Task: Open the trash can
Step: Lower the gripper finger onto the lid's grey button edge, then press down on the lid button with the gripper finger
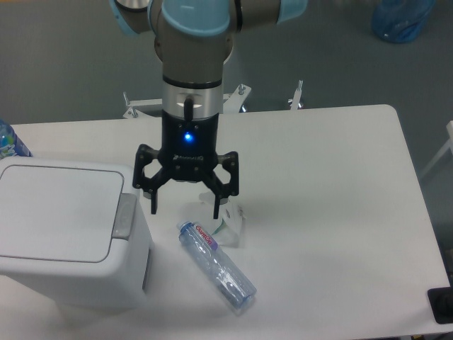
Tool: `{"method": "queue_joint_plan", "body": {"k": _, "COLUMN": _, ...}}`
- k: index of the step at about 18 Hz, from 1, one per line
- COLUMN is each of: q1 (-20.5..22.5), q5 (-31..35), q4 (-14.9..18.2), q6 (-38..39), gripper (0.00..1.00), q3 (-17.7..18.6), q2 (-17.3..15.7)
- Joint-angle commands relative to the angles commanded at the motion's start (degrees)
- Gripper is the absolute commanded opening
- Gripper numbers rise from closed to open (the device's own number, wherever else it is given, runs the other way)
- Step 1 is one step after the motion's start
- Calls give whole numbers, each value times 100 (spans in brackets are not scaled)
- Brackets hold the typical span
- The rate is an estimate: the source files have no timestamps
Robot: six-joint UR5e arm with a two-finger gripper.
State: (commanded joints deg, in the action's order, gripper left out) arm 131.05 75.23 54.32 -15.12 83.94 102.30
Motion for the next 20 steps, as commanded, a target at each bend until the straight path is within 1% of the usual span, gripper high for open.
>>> {"method": "queue_joint_plan", "body": {"k": 3, "q1": -53, "q5": 9, "q4": 0, "q6": 114, "gripper": 100, "q3": 17, "q2": 0}}
{"method": "queue_joint_plan", "body": {"k": 20, "q1": -79, "q5": 9, "q4": 0, "q6": 106, "gripper": 100, "q3": 26, "q2": 97}}
